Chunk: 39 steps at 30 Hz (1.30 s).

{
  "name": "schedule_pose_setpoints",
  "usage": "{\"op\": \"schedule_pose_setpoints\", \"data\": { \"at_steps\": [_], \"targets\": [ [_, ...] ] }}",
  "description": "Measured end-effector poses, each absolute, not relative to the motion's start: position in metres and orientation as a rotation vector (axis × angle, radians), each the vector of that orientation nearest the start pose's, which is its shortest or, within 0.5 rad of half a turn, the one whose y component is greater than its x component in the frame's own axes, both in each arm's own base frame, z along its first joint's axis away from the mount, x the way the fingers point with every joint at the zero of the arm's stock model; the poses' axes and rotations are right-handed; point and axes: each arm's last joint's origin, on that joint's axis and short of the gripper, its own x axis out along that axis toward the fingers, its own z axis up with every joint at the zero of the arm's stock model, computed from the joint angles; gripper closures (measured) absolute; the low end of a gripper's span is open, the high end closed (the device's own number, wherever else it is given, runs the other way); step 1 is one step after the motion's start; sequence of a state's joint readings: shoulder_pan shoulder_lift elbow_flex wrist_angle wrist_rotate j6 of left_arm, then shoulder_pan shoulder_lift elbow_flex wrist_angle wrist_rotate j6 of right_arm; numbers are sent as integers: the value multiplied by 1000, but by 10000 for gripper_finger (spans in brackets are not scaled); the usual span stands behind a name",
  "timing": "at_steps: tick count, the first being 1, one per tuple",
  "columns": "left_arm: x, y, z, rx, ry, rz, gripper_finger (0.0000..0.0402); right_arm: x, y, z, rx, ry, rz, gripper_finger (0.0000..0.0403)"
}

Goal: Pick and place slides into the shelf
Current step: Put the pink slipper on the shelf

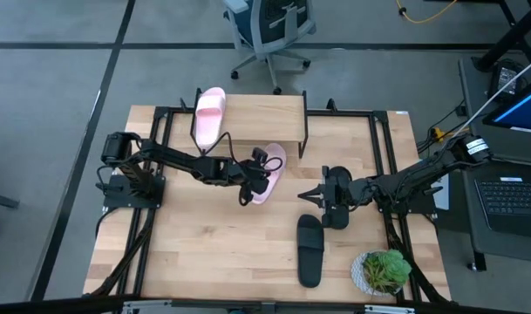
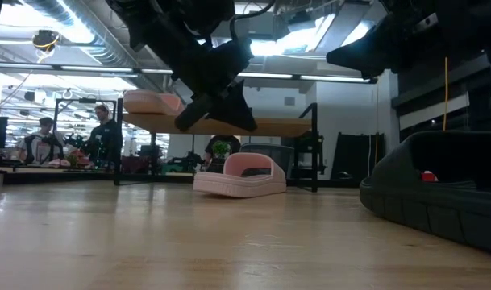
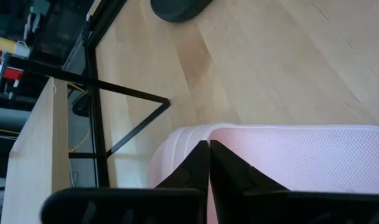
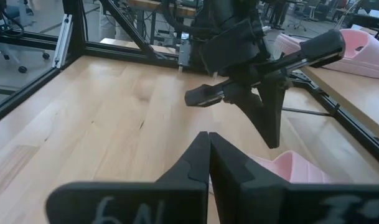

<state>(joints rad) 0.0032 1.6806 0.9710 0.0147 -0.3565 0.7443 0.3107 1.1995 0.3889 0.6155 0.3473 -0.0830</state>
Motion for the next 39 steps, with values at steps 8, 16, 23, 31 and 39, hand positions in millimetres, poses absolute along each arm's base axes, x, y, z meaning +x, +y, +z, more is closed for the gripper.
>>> {"op": "schedule_pose_setpoints", "data": {
  "at_steps": [8, 16, 23, 31, 39],
  "targets": [
    [347, 11, 191, 829, 789, 73, 317, 222, 61, 195, -146, 186, -29, 393],
    [346, 21, 191, 816, 799, 99, 284, 222, 61, 195, -146, 186, -29, 393],
    [355, 25, 170, 831, 824, 93, 287, 222, 61, 195, -146, 185, -29, 393],
    [359, 27, 159, 919, 874, 154, 288, 222, 61, 195, -147, 185, -29, 393],
    [359, 32, 161, 909, 860, 166, 288, 222, 61, 195, -148, 186, -29, 393]
  ]
}}
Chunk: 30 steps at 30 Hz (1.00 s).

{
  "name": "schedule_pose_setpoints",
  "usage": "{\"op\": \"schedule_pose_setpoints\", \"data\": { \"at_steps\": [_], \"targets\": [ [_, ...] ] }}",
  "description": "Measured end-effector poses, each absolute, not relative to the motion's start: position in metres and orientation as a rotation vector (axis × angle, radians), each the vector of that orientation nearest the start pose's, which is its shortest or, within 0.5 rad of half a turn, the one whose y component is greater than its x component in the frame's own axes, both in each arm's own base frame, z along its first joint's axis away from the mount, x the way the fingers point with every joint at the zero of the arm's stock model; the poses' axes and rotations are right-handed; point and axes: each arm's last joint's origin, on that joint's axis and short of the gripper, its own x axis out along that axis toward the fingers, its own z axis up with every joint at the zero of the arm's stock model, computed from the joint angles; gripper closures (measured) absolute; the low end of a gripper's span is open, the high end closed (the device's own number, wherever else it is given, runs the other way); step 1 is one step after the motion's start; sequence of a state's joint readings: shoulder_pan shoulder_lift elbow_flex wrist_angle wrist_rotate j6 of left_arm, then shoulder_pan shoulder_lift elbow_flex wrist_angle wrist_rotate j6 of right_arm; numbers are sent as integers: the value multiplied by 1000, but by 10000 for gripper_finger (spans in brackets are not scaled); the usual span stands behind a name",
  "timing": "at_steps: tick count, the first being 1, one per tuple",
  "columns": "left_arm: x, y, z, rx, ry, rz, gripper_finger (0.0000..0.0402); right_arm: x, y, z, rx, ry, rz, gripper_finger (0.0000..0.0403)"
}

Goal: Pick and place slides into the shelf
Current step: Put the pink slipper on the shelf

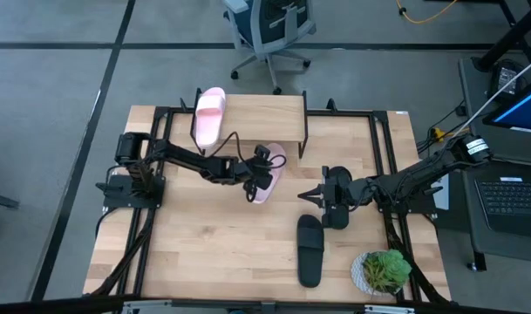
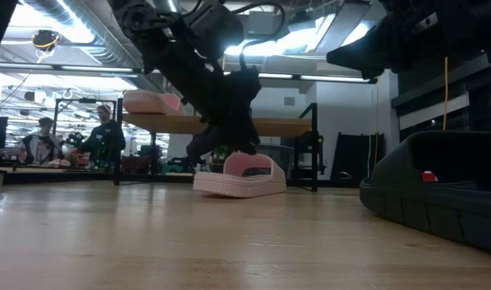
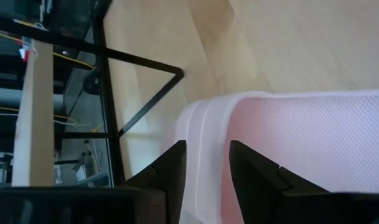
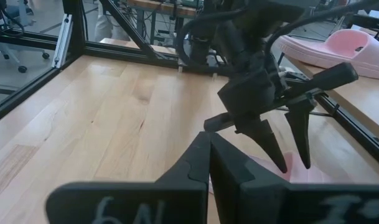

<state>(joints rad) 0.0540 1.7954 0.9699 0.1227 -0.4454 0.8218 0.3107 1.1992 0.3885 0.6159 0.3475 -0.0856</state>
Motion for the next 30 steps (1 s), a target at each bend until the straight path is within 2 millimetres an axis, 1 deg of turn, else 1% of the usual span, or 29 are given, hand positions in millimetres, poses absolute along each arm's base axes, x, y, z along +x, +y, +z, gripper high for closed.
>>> {"op": "schedule_pose_setpoints", "data": {
  "at_steps": [8, 19, 23, 27, 30],
  "targets": [
    [360, 33, 160, 891, 846, 114, 288, 222, 61, 195, -149, 186, -29, 393],
    [359, 44, 160, 874, 854, 137, 288, 222, 61, 195, -149, 186, -29, 393],
    [359, 44, 160, 869, 850, 127, 288, 222, 61, 195, -149, 186, -29, 393],
    [359, 43, 154, 862, 860, 89, 288, 222, 61, 195, -149, 186, -29, 393],
    [362, 44, 147, 867, 868, 91, 288, 222, 61, 195, -149, 186, -29, 393]
  ]
}}
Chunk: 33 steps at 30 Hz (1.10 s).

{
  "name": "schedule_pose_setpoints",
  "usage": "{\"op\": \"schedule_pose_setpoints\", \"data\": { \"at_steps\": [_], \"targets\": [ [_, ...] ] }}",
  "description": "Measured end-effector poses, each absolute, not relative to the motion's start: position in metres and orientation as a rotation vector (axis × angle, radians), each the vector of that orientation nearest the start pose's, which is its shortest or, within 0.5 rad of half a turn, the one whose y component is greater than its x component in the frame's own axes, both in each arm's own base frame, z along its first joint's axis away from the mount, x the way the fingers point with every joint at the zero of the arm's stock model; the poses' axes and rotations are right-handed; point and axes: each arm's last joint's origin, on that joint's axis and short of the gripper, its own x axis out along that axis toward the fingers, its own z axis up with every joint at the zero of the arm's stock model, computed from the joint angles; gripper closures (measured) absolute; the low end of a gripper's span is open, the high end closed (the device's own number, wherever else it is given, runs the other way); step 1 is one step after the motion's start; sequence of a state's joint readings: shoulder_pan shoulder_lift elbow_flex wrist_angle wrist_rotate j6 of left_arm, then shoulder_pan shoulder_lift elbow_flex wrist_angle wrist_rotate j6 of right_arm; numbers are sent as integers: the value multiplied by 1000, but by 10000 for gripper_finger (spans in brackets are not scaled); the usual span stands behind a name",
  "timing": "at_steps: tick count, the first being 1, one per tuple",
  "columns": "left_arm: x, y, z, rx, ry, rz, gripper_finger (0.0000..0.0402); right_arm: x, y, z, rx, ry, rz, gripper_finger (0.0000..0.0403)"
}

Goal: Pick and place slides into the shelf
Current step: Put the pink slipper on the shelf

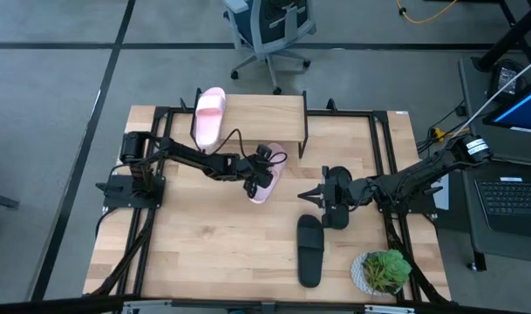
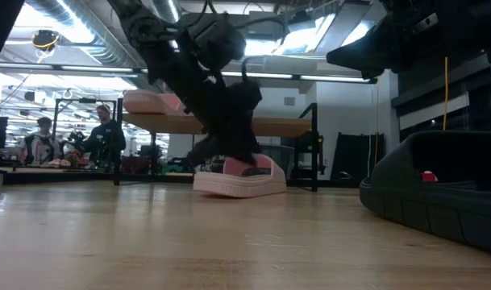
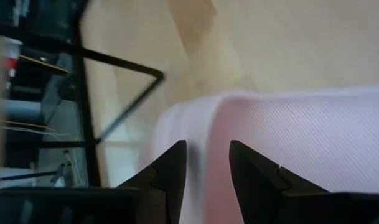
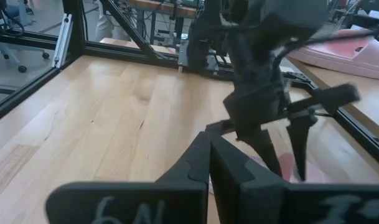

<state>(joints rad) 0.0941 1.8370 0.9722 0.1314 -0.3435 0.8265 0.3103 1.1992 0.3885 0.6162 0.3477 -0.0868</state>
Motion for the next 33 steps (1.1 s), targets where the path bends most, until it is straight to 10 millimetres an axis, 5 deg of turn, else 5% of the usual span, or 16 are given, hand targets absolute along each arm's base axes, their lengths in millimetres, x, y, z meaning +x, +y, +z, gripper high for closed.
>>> {"op": "schedule_pose_setpoints", "data": {
  "at_steps": [33],
  "targets": [
    [365, 43, 141, 918, 891, 183, 288, 222, 60, 194, -151, 194, -30, 393]
  ]
}}
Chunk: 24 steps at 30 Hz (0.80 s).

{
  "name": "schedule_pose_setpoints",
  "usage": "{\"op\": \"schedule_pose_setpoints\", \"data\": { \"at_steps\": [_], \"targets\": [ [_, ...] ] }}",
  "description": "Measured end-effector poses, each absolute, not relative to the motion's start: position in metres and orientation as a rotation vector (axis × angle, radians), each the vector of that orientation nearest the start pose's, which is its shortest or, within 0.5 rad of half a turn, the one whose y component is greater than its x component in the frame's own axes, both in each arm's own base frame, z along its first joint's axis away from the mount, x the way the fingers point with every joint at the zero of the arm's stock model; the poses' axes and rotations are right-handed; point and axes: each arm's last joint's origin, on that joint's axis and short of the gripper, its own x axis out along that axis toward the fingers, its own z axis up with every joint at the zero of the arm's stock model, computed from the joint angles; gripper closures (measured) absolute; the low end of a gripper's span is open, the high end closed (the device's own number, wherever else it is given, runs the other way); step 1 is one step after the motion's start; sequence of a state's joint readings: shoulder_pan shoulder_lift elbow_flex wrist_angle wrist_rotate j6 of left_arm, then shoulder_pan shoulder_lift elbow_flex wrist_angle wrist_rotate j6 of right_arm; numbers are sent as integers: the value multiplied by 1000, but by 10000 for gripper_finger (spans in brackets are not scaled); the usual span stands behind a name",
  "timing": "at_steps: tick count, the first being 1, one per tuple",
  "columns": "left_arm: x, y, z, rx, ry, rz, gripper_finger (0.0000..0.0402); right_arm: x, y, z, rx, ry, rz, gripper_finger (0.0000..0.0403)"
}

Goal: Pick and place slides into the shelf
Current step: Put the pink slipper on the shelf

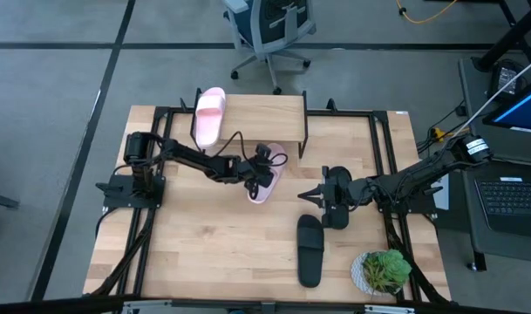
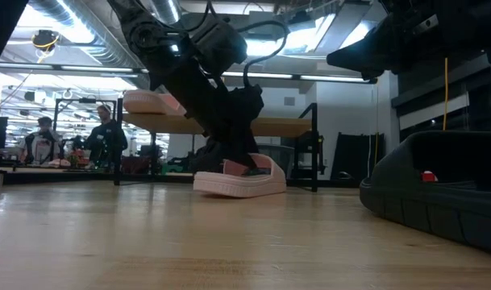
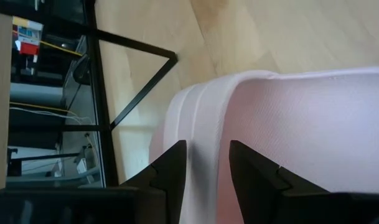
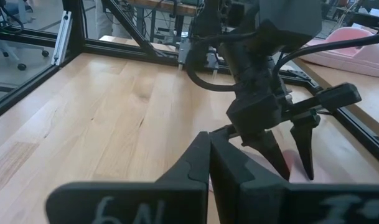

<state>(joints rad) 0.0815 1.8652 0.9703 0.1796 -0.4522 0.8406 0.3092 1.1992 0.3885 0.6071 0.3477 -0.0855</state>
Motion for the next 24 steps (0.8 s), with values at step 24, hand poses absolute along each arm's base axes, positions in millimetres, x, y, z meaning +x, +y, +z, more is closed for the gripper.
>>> {"op": "schedule_pose_setpoints", "data": {
  "at_steps": [24],
  "targets": [
    [365, 45, 141, 914, 891, 194, 391, 222, 60, 194, -152, 195, -30, 393]
  ]
}}
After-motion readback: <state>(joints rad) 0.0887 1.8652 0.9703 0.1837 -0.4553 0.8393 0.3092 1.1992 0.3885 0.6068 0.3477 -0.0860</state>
